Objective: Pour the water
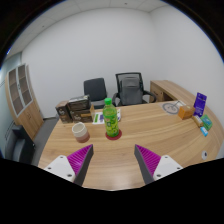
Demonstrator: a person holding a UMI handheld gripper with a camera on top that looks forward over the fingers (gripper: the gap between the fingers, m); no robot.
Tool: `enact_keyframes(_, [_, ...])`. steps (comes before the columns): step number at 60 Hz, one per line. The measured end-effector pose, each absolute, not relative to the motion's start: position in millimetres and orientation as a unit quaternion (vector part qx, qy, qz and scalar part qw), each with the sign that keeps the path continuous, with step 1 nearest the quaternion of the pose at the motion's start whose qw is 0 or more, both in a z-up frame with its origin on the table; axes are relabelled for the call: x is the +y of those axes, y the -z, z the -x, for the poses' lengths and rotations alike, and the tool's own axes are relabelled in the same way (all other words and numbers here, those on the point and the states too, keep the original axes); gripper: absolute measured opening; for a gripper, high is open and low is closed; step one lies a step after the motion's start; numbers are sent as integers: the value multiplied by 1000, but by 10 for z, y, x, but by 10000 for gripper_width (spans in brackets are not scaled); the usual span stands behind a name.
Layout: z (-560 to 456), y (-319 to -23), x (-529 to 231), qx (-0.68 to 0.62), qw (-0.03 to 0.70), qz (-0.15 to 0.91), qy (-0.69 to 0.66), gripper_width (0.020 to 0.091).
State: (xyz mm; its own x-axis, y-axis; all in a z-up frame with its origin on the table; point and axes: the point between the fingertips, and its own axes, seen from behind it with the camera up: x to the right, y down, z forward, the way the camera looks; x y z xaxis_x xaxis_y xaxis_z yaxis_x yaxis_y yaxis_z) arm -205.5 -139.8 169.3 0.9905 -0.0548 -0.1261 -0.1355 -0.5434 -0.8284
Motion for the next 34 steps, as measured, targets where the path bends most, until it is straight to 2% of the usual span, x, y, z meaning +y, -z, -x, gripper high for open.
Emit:
enact_keyframes(8, [2018,-2039,-1449,53,502,863,-18,849])
enact_keyframes(16, [2049,-2247,-1464,54,516,855,-14,850])
enact_keyframes(34, [2128,-2373,-1463,44,526,849,0,848])
